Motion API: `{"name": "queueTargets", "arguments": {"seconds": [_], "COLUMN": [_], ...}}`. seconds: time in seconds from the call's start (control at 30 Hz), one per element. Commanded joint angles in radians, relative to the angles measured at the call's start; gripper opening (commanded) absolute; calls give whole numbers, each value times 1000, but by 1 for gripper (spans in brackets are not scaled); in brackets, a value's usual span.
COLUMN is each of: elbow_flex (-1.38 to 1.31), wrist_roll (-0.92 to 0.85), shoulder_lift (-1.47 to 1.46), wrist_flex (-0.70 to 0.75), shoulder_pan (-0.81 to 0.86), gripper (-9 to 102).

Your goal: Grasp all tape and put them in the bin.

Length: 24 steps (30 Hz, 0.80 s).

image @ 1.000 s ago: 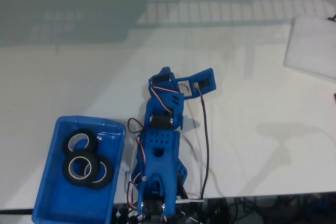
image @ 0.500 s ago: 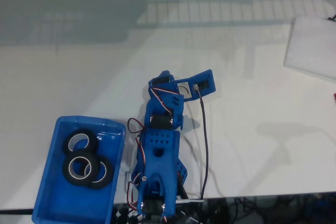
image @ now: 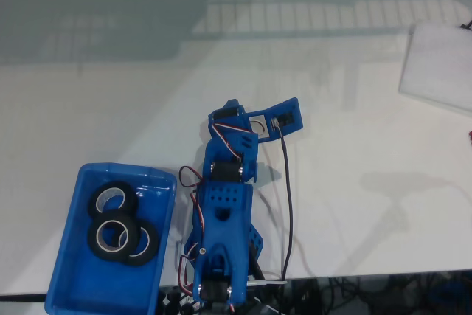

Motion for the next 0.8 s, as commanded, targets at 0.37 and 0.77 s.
{"name": "queueTargets", "arguments": {"seconds": [0.37,0.77], "elbow_flex": [28,29], "wrist_roll": [18,5], "shoulder_lift": [15,15], "wrist_flex": [-2,-5], "shoulder_pan": [-5,-5], "gripper": [0,0]}}
